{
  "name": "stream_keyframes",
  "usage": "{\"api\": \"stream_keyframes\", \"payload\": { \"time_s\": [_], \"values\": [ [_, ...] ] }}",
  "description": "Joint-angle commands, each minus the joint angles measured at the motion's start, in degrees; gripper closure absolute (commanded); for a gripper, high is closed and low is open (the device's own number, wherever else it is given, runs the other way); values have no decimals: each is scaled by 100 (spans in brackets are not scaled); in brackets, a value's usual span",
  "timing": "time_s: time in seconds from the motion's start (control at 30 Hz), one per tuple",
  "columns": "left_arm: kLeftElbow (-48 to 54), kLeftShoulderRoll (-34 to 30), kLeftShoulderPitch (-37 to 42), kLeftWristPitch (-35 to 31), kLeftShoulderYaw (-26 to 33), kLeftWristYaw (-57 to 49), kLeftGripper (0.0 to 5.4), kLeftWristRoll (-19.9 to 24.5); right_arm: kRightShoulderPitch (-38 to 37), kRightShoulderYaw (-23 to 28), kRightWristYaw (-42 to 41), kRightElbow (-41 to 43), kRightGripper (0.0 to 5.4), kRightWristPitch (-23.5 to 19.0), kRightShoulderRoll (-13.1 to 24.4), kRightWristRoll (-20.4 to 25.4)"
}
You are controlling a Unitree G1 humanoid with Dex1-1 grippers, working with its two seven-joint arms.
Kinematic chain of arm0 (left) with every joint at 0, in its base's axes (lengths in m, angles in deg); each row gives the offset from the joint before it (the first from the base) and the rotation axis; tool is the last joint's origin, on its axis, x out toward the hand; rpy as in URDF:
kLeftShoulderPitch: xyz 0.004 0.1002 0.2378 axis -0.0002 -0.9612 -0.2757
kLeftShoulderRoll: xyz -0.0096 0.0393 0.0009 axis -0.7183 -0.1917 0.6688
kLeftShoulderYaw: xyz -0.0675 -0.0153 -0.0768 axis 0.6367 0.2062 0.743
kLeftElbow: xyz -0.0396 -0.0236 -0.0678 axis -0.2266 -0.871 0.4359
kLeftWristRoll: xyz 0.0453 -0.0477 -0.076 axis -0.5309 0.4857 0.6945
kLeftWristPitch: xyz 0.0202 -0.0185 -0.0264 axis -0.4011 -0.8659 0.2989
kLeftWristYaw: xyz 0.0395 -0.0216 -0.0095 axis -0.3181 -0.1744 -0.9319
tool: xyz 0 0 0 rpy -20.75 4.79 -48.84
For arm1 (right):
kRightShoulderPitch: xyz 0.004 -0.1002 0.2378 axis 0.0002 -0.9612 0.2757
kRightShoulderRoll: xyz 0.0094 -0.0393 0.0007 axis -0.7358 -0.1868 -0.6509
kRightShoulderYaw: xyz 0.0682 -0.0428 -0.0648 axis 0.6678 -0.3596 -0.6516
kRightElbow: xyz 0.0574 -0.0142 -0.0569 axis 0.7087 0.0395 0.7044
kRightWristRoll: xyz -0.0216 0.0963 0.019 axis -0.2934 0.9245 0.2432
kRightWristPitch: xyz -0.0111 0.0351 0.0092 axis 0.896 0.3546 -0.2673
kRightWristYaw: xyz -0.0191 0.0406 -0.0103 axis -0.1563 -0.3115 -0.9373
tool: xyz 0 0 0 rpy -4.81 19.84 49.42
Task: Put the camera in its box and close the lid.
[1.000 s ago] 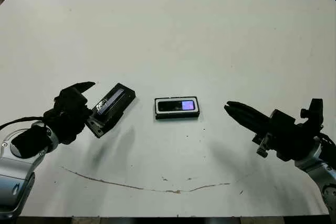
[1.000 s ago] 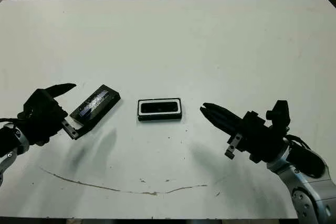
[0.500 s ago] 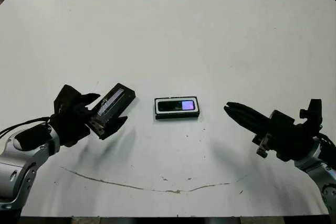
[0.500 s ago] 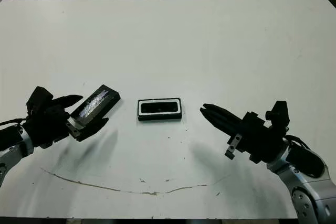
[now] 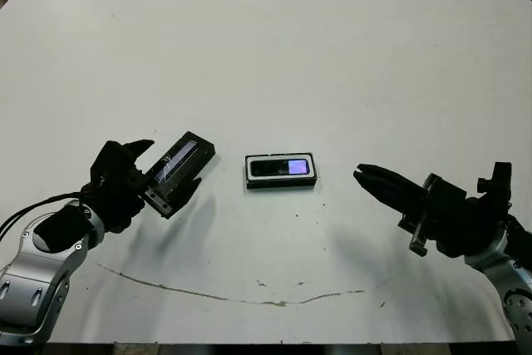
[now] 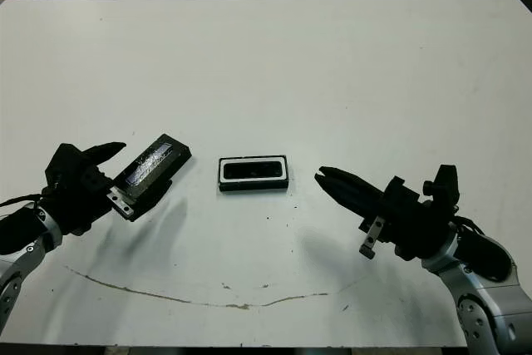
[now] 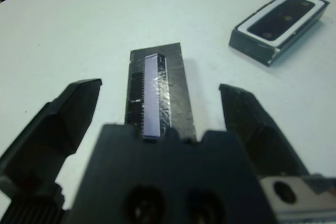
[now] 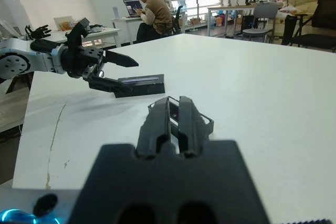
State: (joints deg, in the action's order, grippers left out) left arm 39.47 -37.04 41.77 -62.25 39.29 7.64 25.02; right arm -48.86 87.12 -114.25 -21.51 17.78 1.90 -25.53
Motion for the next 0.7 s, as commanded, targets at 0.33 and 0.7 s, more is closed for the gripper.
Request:
{"api": "stream_keyframes", "payload": {
  "time_s": [0.33, 0.7],
  "values": [
    [-186, 38, 46, -650, -185, 195, 1, 259, -24, 19, -136, -135, 540, -68, 55, 80],
    [-481, 71, -52, -140, -271, -27, 1, -98, -49, 28, -180, -192, 540, 204, 64, -165]
  ]
}}
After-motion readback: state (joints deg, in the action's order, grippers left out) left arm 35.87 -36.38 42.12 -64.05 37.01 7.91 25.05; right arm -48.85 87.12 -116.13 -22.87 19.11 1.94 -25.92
